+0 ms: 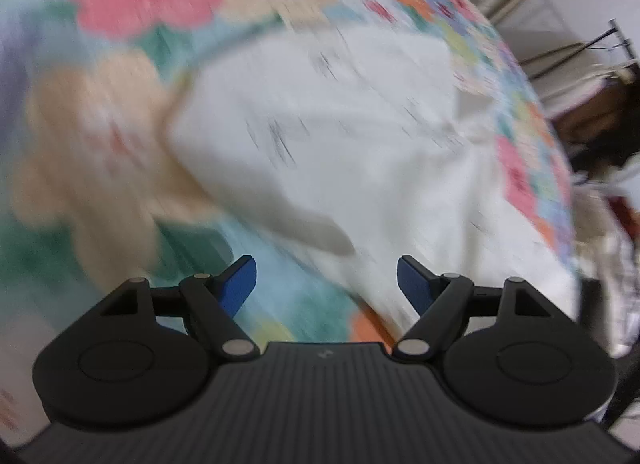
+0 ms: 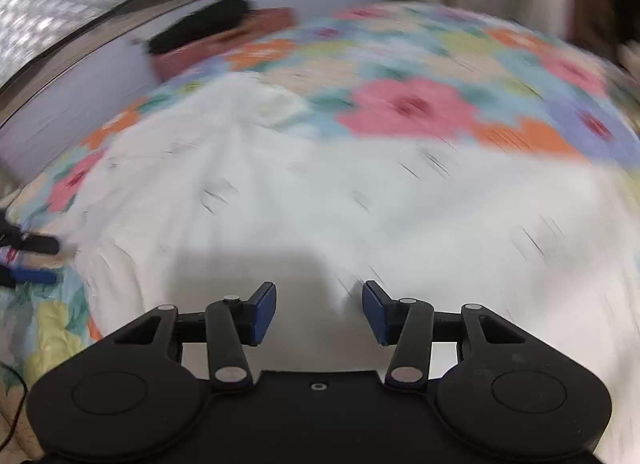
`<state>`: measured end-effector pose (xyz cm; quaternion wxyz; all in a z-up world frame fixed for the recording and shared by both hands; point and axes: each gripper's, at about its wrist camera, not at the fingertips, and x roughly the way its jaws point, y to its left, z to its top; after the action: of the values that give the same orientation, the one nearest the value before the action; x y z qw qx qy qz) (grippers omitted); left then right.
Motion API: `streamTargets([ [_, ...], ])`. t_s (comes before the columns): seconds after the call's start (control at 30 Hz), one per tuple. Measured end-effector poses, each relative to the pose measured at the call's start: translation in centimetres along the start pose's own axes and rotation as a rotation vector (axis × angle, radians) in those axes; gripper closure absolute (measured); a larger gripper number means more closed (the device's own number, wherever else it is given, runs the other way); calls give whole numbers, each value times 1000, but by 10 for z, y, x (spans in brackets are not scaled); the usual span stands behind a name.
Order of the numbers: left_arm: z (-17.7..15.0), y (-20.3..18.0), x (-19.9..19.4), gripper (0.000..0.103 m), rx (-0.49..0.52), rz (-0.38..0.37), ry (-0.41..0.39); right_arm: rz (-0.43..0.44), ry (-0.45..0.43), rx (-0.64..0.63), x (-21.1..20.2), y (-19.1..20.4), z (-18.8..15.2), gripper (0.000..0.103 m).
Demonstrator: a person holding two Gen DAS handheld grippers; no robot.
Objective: Fold clothes
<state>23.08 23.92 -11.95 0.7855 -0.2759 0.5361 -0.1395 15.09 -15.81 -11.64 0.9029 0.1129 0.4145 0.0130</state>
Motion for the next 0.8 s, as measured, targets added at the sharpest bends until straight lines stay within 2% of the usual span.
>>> streamTargets([
  [0.1, -4, 6, 13, 26, -30, -55, 8, 1, 19, 113, -26, -19, -24, 50],
  [0.17, 2, 12, 24, 26, -69, -51, -22, 10, 67, 176, -35, -25, -40, 49],
  [0.3, 8, 18, 33, 23, -163, -64, -87, 110, 163, 285, -45, -33, -81, 46],
  [0.37, 10, 16, 36, 15, -177, -68, -107, 138, 146, 342, -50, -40, -102, 45],
  [0.43, 13, 11, 40, 15, -174, -59, -113, 161, 108, 383, -55, -46, -121, 45],
  [0.47, 15, 8, 41, 22, -157, -50, -124, 171, 78, 396, -58, -49, -129, 45],
  [0.5, 17, 6, 39, 58, -130, -30, -146, 172, 64, 381, -62, -50, -132, 45],
  [0.57, 20, -2, 33, 99, -34, 64, -193, 135, 30, 385, -71, -57, -132, 42],
  [0.63, 18, -17, 19, 100, 56, 135, -301, 78, -23, 434, -81, -70, -133, 39],
  [0.73, 7, -45, -4, 99, 211, 230, -447, 69, -86, 596, -89, -101, -142, 38],
  [0.8, 3, -50, 2, 98, 239, 284, -412, 71, -116, 665, -93, -114, -146, 38],
])
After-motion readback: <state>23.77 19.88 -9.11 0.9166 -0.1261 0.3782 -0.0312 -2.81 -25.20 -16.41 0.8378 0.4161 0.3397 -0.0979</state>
